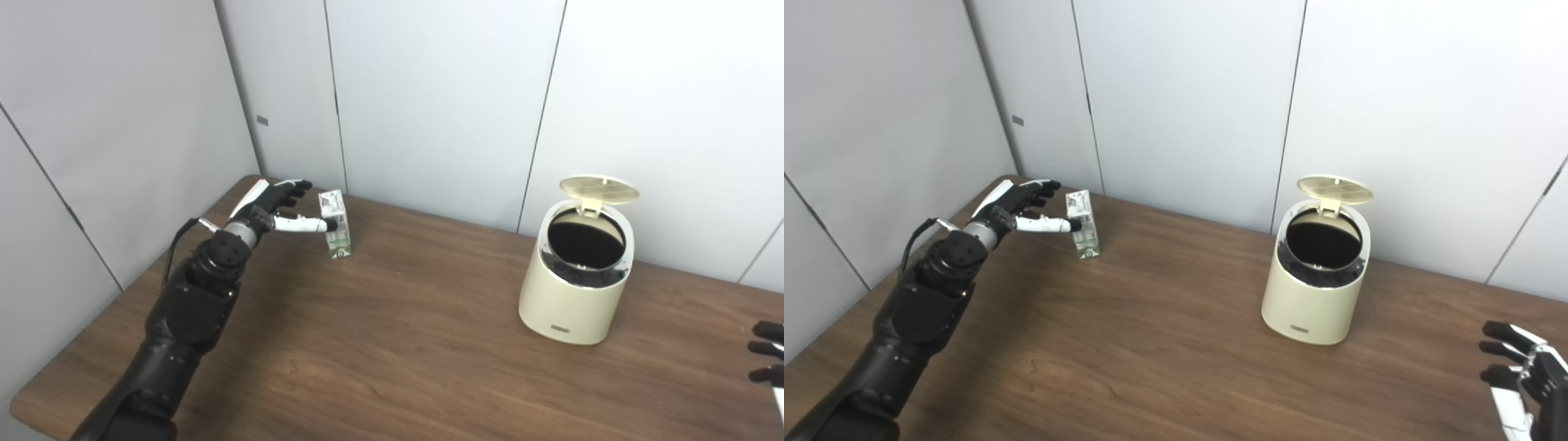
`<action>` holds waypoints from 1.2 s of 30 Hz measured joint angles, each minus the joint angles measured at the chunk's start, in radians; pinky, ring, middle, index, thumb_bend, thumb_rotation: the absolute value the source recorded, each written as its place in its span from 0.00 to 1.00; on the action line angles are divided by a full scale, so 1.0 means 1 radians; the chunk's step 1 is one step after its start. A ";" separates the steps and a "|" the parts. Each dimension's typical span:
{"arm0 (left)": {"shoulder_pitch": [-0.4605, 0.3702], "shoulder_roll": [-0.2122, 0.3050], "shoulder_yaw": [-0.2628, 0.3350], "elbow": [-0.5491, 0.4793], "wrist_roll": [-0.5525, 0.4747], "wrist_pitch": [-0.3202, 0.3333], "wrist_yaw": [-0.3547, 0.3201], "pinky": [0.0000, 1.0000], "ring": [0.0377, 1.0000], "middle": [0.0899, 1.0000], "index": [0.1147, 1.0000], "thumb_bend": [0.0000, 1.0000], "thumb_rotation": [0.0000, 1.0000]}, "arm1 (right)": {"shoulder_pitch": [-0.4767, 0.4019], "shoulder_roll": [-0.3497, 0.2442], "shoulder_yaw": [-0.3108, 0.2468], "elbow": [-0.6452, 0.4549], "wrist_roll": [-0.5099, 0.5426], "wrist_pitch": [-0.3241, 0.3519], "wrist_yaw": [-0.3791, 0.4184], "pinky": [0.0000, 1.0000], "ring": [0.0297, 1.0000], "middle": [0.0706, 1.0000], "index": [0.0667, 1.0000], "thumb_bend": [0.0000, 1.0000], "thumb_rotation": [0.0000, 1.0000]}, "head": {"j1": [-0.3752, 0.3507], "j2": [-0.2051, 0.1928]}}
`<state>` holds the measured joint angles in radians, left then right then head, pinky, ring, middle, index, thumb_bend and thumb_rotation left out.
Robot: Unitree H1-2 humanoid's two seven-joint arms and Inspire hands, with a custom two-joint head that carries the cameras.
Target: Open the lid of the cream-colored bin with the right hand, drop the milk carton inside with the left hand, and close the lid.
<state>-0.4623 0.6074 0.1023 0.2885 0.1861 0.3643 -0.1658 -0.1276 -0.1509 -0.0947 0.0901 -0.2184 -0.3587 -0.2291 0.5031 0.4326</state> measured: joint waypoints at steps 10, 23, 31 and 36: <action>-0.003 -0.007 -0.019 0.025 -0.006 0.012 -0.010 0.86 0.93 0.94 0.96 1.00 0.32 | 0.026 0.000 -0.003 -0.035 0.012 0.039 0.009 0.38 0.60 0.64 0.60 0.70 0.87 | -0.006 0.002; -0.017 -0.025 -0.036 0.063 -0.031 0.005 -0.012 0.84 0.91 0.93 0.96 1.00 0.32 | 0.043 0.001 -0.002 -0.055 0.013 0.058 0.015 0.38 0.59 0.64 0.60 0.72 0.87 | -0.018 0.009; -0.017 -0.027 -0.036 0.063 -0.028 -0.030 0.004 0.88 0.93 0.93 0.96 1.00 0.32 | 0.044 0.000 -0.001 -0.055 0.012 0.056 0.023 0.39 0.60 0.64 0.61 0.73 0.89 | -0.023 0.014; -0.019 -0.033 -0.035 0.076 -0.028 -0.034 0.009 0.85 0.90 0.91 0.94 1.00 0.31 | 0.045 0.000 -0.001 -0.057 0.011 0.056 0.025 0.39 0.60 0.64 0.61 0.74 0.89 | -0.026 0.014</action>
<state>-0.4810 0.5744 0.0674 0.3649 0.1578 0.3303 -0.1566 -0.0822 -0.1506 -0.0962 0.0336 -0.2078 -0.3029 -0.2044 0.4771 0.4464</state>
